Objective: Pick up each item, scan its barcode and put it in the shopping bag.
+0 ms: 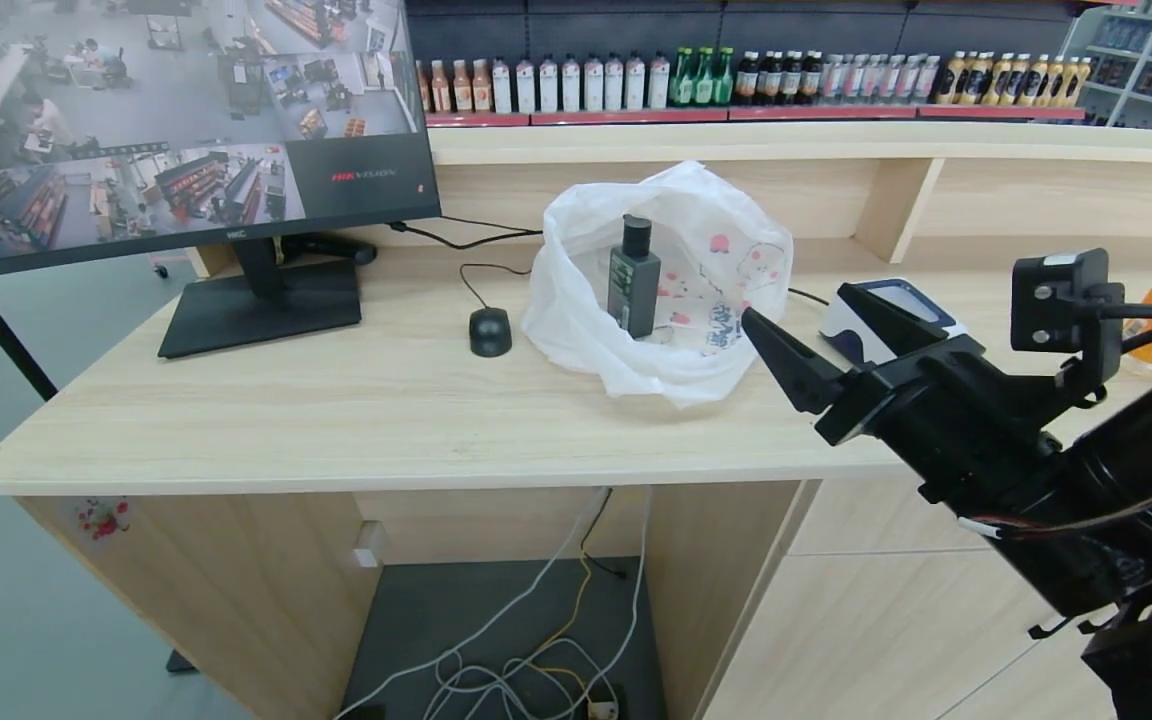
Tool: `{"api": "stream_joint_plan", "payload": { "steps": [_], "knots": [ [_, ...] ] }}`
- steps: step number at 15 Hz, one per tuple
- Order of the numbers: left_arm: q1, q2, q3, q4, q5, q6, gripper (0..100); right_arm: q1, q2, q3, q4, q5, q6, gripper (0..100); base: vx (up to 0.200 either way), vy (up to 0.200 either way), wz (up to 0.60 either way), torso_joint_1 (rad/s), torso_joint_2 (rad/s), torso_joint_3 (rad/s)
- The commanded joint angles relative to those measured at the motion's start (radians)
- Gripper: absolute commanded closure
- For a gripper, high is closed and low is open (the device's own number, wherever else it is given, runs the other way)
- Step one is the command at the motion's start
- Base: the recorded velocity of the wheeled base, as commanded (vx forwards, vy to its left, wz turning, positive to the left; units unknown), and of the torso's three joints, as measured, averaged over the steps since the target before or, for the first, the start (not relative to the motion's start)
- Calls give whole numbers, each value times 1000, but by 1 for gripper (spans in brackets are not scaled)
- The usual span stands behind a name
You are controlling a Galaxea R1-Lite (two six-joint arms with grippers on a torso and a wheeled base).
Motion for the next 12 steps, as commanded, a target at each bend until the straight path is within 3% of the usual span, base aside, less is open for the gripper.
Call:
{"api": "stream_joint_plan", "payload": {
  "steps": [1,12],
  "knots": [
    [0,0,0,0,0,3,0,0,5,8,2,-1,-2,0,0,-200,0,2,-7,12],
    [2,0,0,0,0,-7,0,-34,9,40,2,-2,-4,0,0,-200,0,5,2,2]
  ]
}}
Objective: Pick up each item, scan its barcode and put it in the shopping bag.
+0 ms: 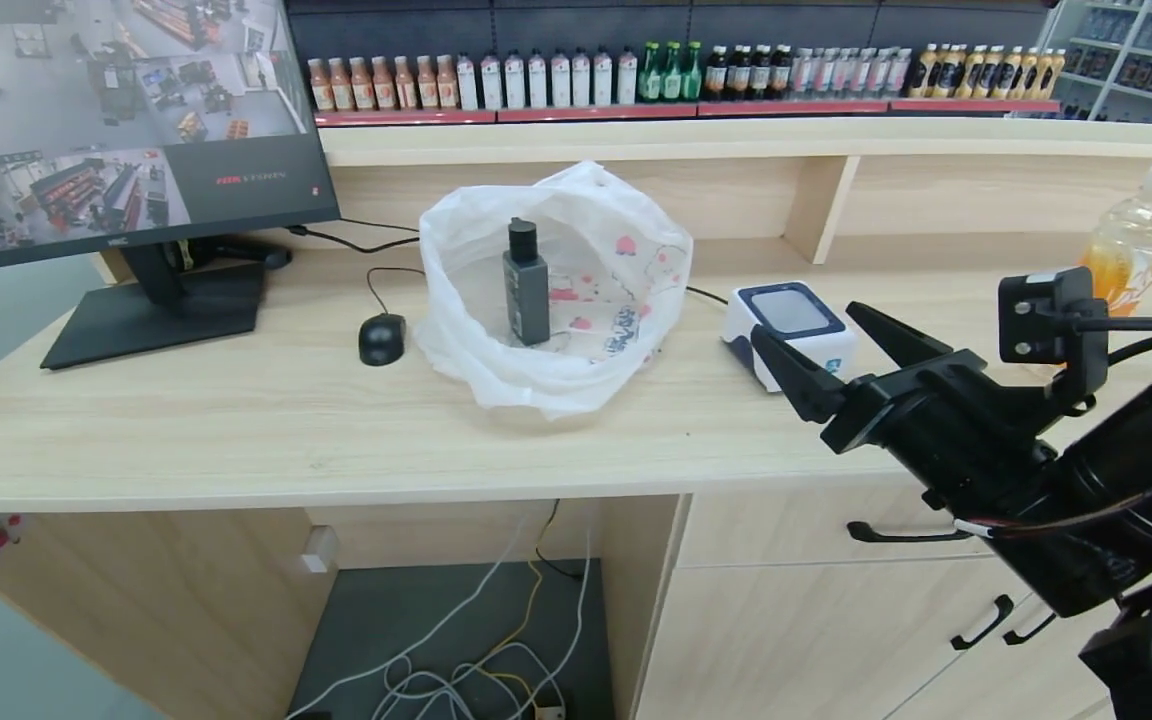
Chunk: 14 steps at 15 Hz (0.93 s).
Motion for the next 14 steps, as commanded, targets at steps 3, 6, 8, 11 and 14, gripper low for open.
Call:
{"api": "stream_joint_plan", "payload": {
  "steps": [3,6,8,11,14],
  "knots": [
    [0,0,0,0,0,1,0,-2,0,9,-1,-1,0,0,0,-200,0,-1,6,1],
    [0,0,0,0,0,-4,0,-4,14,6,-1,-1,0,0,0,-200,0,1,2,5],
    [0,0,0,0,0,-4,0,-4,18,9,-1,-1,0,0,0,-200,0,0,2,0],
    [0,0,0,2,0,-4,0,-4,20,19,-1,-1,0,0,0,-200,0,2,-1,1],
    [0,0,0,0,0,-4,0,-4,20,19,-1,-1,-1,0,0,-200,0,5,1,2]
  ]
}}
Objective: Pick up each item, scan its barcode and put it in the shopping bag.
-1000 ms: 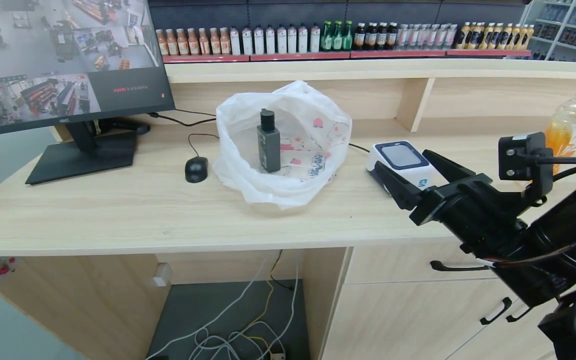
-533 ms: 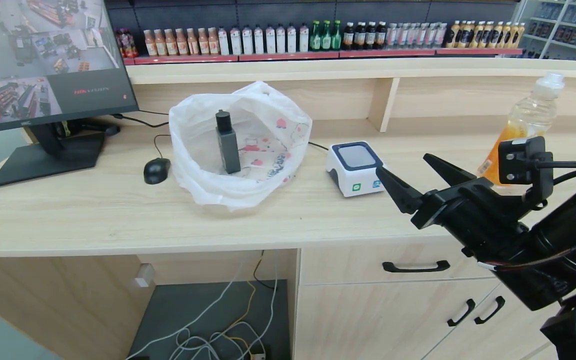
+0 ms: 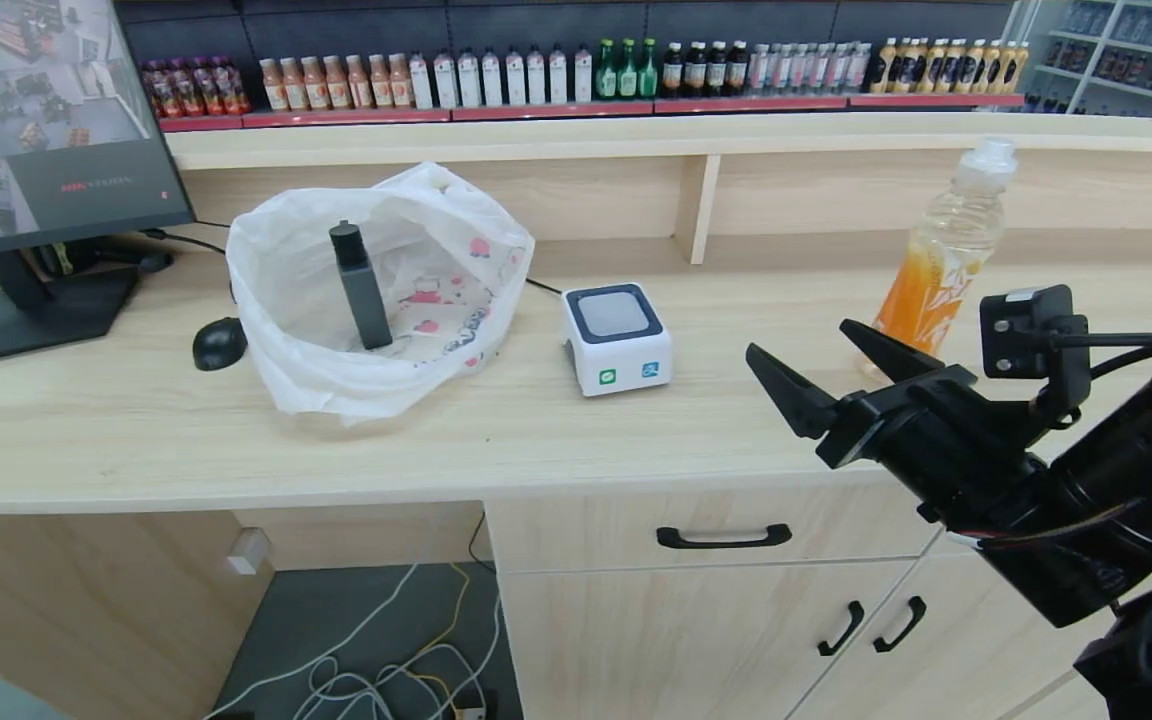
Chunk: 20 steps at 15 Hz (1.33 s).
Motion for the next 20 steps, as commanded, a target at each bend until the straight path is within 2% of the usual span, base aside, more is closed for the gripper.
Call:
{"api": "stream_joint_plan", "payload": {
  "steps": [1,11,14,15,17,20],
  "knots": [
    [0,0,0,0,0,-1,0,0,3,0,-1,0,1,0,0,-200,0,2,2,-2],
    [0,0,0,0,0,2,0,2,32,-34,-1,0,-19,0,0,-200,0,2,2,1],
    [0,0,0,0,0,8,0,48,29,-32,-1,-44,-54,0,0,0,0,0,0,0],
    [0,0,0,0,0,10,0,48,34,-84,42,-69,-59,0,0,0,0,0,0,0],
    [0,0,0,0,0,8,0,46,26,-232,227,-136,-62,0,0,0,0,0,0,0],
    [0,0,0,0,0,10,0,46,22,-347,425,-179,-77,0,0,0,0,0,0,0]
  ]
}}
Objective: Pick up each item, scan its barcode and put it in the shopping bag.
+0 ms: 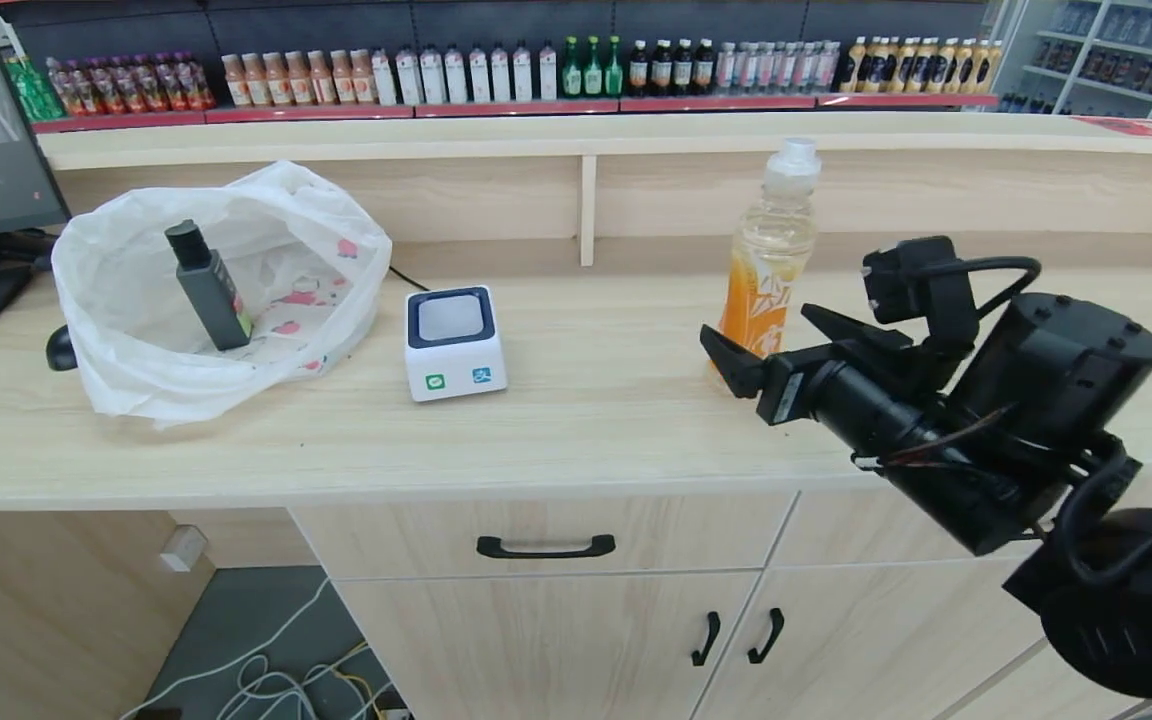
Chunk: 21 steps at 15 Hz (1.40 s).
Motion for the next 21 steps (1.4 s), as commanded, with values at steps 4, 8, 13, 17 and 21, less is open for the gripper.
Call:
{"api": "stream_joint_plan", "payload": {
  "steps": [4,8,13,17,21],
  "knots": [
    [1,0,0,0,0,-1,0,-8,7,-174,210,-96,-9,0,0,0,0,0,0,0],
    [1,0,0,0,0,-1,0,-60,50,-222,218,-116,-8,0,0,0,0,0,0,0],
    [1,0,0,0,0,-1,0,-103,116,-311,223,-108,-9,0,0,0,0,0,0,0],
    [1,0,0,0,0,-1,0,-134,151,-351,223,-104,-31,0,0,0,0,0,0,0],
    [1,0,0,0,0,1,0,-134,166,-369,223,-98,-31,0,0,0,0,0,0,0]
  ]
}}
